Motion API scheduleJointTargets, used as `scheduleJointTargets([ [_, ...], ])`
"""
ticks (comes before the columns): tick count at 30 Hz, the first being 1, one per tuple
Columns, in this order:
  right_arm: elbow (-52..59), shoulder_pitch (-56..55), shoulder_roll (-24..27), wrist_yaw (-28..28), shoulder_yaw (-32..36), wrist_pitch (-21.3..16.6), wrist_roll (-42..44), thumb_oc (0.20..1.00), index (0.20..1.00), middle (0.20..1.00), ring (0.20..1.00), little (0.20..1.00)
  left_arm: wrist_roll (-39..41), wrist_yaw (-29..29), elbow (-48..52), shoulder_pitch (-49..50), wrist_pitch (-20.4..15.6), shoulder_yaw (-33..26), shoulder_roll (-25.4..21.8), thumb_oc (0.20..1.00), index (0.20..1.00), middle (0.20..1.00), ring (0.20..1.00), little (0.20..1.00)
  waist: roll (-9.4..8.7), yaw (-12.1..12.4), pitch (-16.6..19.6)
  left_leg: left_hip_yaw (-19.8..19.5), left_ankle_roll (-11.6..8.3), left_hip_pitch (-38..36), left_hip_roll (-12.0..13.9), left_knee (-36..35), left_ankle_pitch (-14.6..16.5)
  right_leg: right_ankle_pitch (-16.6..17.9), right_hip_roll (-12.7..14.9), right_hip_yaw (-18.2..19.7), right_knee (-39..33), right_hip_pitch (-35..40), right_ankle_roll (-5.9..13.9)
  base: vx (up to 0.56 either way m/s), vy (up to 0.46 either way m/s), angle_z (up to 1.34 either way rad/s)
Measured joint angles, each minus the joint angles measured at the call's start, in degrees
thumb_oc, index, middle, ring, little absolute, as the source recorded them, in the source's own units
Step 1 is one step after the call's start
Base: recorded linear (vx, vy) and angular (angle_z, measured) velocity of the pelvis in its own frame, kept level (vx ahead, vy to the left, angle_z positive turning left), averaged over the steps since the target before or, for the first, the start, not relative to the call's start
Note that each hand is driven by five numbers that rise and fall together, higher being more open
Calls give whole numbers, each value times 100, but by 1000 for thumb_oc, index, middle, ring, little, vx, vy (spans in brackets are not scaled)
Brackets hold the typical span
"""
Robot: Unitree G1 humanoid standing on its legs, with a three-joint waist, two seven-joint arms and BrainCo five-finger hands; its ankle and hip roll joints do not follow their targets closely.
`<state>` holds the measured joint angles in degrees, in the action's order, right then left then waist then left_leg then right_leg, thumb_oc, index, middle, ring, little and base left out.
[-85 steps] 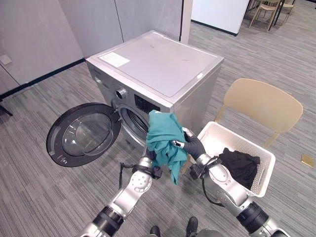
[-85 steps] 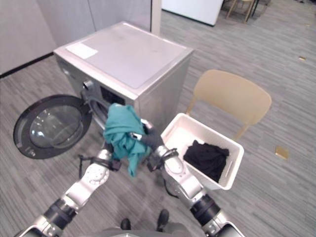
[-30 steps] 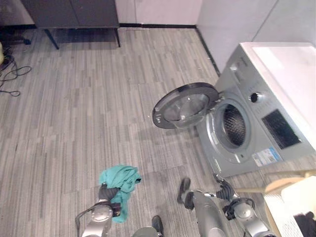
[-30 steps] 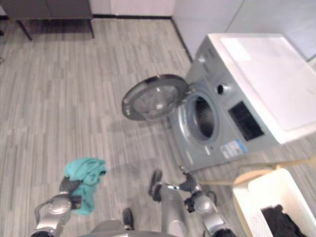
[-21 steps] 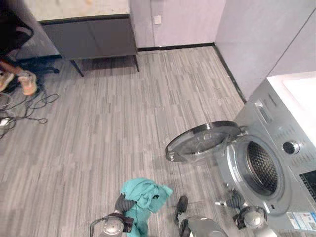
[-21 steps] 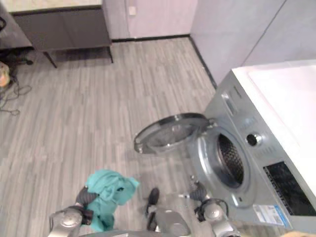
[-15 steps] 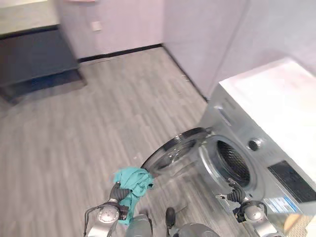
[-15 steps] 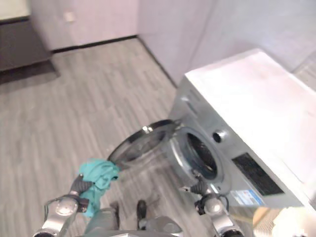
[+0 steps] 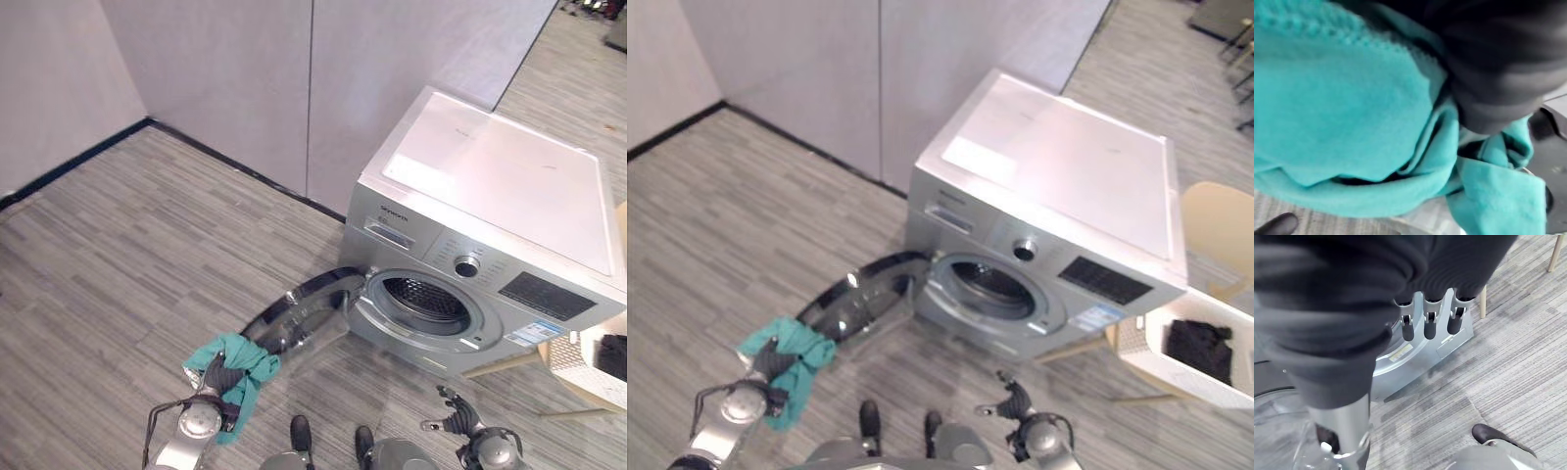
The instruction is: Grab the laundry basket,head to the washer,open it,put in the laundry and shut it.
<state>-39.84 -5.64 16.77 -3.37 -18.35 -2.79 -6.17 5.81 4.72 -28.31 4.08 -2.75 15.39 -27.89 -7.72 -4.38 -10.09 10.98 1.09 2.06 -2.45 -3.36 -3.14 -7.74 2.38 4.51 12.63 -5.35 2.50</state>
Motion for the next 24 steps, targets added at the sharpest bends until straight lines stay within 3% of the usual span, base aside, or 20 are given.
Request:
scheduleJointTargets([
  [4, -42, 61, -1, -3, 30, -3, -1, 1000, 1000, 1000, 1000, 1000, -251, -18, 494, -19, -109, 204, 128, 200, 200, 200, 200, 200, -11, -16, 12, 210, 63, -152, -48, -100, 45, 84, 163, -154, -119, 39, 132, -5, 12, -26],
  [6, -48, 171, 0, -6, 31, -1, -3, 1000, 1000, 1000, 1000, 1000, -289, 4, 700, -34, -116, 238, 157, 200, 200, 200, 200, 200, 47, 0, -26, 535, 142, -229, 31, -117, 51, 185, 318, -548, -92, -33, 289, -43, -70, -61],
  [8, -29, 350, -3, -8, 26, -3, -2, 1000, 1000, 1000, 1000, 1000, -373, 27, 790, -56, -117, 203, 149, 200, 200, 200, 200, 200, 214, 199, -124, 1056, 227, -311, 267, -121, 34, 162, 636, -1766, 2, -158, 248, -2, -87, -101],
  [9, -19, 375, -3, -8, 23, -5, -2, 1000, 1000, 1000, 1000, 1000, -378, 31, 800, -56, -117, 201, 146, 200, 200, 200, 200, 200, 232, 218, -135, 1097, 203, -318, 295, -118, 53, 171, 681, -1897, 3, -172, 267, 58, -147, -112],
  [10, 80, 474, 2, -22, 34, -26, -2, 1000, 1000, 1000, 1000, 1000, -381, 29, 806, -108, -128, 202, 117, 200, 200, 200, 200, 200, 347, 246, -176, 1195, 109, -321, 371, -68, 173, 216, 1055, -2452, -118, -131, 331, 68, -273, -82],
  [11, 72, 458, 2, -16, 29, -12, -2, 1000, 1000, 1000, 1000, 1000, -375, 32, 791, -156, -134, 145, 200, 200, 200, 200, 200, 200, 335, 271, -161, 1418, 10, -407, 469, -6, 219, 260, 1510, -3191, -194, -8, 406, 108, -283, -102],
  [12, 75, 467, 0, -13, 19, -13, -3, 1000, 1000, 1000, 1000, 1000, -369, 39, 728, -145, -178, 89, 243, 200, 200, 200, 200, 200, 402, 342, -166, 1543, -43, -421, 549, 79, 275, 325, 1648, -3470, -295, -14, 495, 85, -296, -80],
  [15, 76, 461, 20, -18, 44, -6, -6, 1000, 1000, 1000, 1000, 1000, -362, 56, 543, -123, -182, -58, 341, 200, 200, 200, 200, 200, 398, 245, -144, 1569, -169, -507, 702, 192, 351, 568, 1709, -3297, -500, -9, 651, 85, -249, -27],
  [16, 58, 313, 96, -19, 64, 5, -7, 1000, 1000, 1000, 1000, 1000, -361, 53, 427, -46, -181, -67, 484, 200, 200, 200, 200, 200, 483, 176, -125, 1500, -383, -664, 929, 240, 307, 1064, 1384, -2966, -564, 129, 506, 103, -368, -11],
  [18, 68, 210, 208, -36, 208, 19, -4, 1000, 1000, 1000, 1000, 1000, -360, 41, 278, 139, -210, -36, 646, 200, 200, 200, 200, 200, 656, 253, -40, 1468, -391, -624, 1433, 693, 275, 884, 897, -2886, -698, 274, 230, 101, -433, -49],
  [20, 20, 151, 309, -145, 509, 15, 7, 1000, 1000, 1000, 1000, 1000, -169, 32, -6, 61, -211, -19, 781, 200, 200, 200, 200, 200, 646, 229, -25, 1041, -396, -235, 1946, 1722, 85, 607, 496, -2877, -742, 370, -37, 83, -304, -50],
  [21, -33, 222, 342, -200, 493, 15, 18, 1000, 1000, 1000, 1000, 1000, -138, 37, -116, 69, -210, -13, 768, 200, 200, 200, 200, 200, 557, 305, -2, 761, -379, -49, 2022, 2163, 44, 613, 399, -2633, -829, 431, -191, 9, -78, -66],
  [22, -79, 323, 410, -219, 468, 25, 22, 1000, 1000, 1000, 1000, 1000, -136, 39, -211, 80, -206, -17, 760, 200, 200, 200, 200, 200, 444, 348, 14, 298, -664, 133, 1858, 2340, 239, 692, 349, -2503, -957, 490, -300, -58, -57, -73],
  [23, -83, 416, 489, -274, 483, 20, 48, 1000, 1000, 1000, 1000, 1000, -137, 39, -218, 25, -204, -17, 756, 200, 200, 200, 200, 200, 370, 334, -18, -130, -884, 356, 1492, 2243, 504, 714, 352, -2407, -1077, 494, -353, -23, -26, -62],
  [24, -111, 466, 546, -293, 484, 25, 58, 1000, 1000, 1000, 1000, 1000, -137, 41, -200, 8, -212, -16, 766, 200, 200, 200, 200, 200, 317, 338, -71, -204, -858, 461, 1316, 2093, 516, 760, 347, -2416, -1109, 506, -394, -23, -26, -31],
])
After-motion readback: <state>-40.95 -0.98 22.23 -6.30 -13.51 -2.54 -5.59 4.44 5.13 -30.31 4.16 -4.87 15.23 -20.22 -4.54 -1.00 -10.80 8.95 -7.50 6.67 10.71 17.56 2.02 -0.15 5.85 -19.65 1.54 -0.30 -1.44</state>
